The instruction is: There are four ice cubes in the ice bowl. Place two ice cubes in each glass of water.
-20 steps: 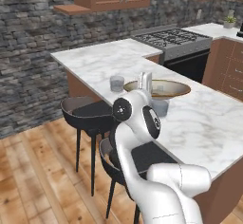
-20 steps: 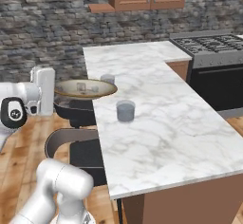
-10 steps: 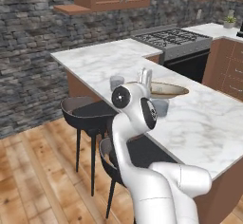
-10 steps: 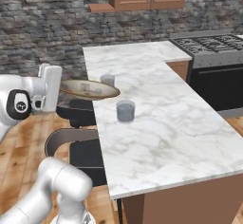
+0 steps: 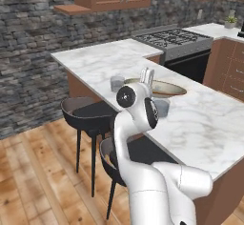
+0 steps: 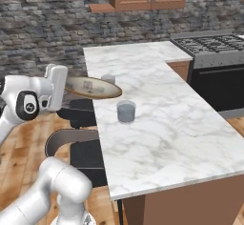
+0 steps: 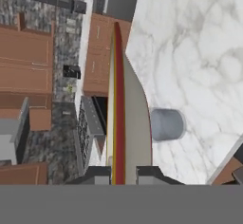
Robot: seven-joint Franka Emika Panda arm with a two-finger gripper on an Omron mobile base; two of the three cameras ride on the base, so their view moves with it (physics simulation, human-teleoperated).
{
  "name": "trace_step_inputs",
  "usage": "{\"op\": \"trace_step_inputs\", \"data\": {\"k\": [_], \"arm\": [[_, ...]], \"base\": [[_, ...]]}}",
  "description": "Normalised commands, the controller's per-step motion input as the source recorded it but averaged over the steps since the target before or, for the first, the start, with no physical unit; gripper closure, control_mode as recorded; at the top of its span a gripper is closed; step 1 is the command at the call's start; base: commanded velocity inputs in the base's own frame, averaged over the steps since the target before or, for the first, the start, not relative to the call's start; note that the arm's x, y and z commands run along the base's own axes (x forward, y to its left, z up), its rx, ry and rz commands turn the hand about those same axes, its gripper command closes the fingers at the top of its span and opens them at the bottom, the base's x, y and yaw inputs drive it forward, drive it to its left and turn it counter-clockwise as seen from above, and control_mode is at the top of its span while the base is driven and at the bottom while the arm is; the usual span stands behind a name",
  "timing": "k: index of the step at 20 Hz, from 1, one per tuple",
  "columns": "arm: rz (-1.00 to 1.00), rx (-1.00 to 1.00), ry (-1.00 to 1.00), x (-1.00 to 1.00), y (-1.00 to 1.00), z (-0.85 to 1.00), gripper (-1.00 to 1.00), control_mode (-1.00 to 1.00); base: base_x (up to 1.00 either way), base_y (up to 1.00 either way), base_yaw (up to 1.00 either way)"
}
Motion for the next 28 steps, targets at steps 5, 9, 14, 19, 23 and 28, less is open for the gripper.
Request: {"op": "trace_step_inputs", "data": {"k": [5,9,14,19,23,28], "arm": [[-0.18,0.35,-0.28,0.26,0.25,-0.11,1.0,-1.0],[-0.21,0.33,-0.26,0.26,0.27,-0.07,1.0,-1.0],[-0.26,0.34,-0.13,0.24,0.24,-0.04,1.0,-1.0],[-0.25,0.3,-0.05,0.24,0.26,-0.05,1.0,-1.0],[-0.18,0.3,-0.12,0.26,0.33,-0.08,1.0,-1.0],[-0.08,0.27,-0.28,0.3,0.32,-0.15,1.0,-1.0]], "base": [[0.0,0.0,0.0],[0.0,0.0,0.0],[0.0,0.0,0.0],[0.0,0.0,0.0],[0.0,0.0,0.0],[0.0,0.0,0.0]]}}
